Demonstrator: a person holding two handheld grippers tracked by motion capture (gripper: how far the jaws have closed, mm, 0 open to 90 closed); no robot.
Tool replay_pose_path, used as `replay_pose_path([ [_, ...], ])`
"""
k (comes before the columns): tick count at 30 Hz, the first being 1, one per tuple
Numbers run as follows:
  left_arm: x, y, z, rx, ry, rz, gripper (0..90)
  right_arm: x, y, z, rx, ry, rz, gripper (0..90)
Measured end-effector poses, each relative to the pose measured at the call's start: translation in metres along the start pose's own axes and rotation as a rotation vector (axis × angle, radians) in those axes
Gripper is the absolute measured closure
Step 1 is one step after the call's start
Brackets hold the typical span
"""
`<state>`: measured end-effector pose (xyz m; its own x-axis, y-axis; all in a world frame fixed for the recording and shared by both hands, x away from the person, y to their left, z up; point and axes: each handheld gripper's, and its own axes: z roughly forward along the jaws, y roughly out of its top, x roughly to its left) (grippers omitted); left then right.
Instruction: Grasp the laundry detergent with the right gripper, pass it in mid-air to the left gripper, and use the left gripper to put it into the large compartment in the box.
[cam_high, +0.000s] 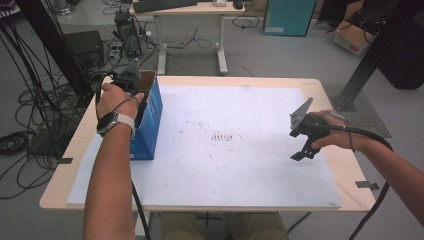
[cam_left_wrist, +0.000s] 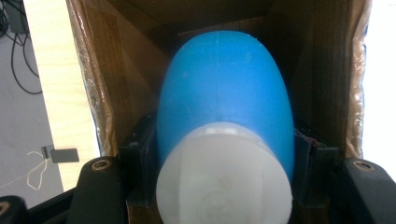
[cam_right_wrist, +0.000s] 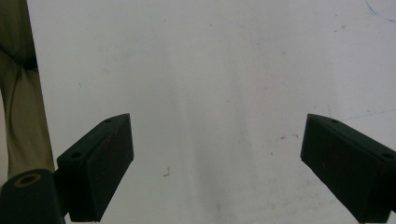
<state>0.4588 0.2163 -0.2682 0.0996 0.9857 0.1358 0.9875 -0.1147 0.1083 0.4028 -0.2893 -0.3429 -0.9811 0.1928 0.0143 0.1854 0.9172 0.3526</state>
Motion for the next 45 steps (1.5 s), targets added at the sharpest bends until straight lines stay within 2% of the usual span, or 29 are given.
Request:
replay_pose_path([
  [13,0.0,-0.0003,-0.0004,0.007,0.0,-0.008,37.6,0.0007,-0.0014,0.0003,-0.001,-0.002,-0.005,9.3],
  [26,0.0,-0.0001,-0.0001,0.005,0.002,-0.006,37.6,0.0031,-0.0022,-0.0001,0.024,0.004,0.022,9.3],
  [28,0.0001,-0.0001,0.0,0.005,0.002,-0.003,37.5,0.0013,-0.0018,0.001,0.009,0.003,-0.001,9.3],
  [35,0.0003,-0.0005,-0.0002,0.005,0.001,-0.001,37.5,0.0022,-0.0011,0.0007,0.018,0.004,0.011,9.3],
  [36,0.0003,-0.0004,-0.0004,0.008,-0.002,0.0,37.5,0.0011,-0.0009,0.0015,0.01,0.003,-0.005,9.3],
  [43,-0.0008,0.0002,-0.0007,0.015,0.002,0.006,37.5,0.0022,-0.0004,0.001,0.018,0.004,0.012,9.3],
  [45,-0.0016,0.0006,-0.0005,0.014,0.004,0.002,37.5,0.0019,0.0001,0.0023,0.015,0.007,-0.003,9.3],
])
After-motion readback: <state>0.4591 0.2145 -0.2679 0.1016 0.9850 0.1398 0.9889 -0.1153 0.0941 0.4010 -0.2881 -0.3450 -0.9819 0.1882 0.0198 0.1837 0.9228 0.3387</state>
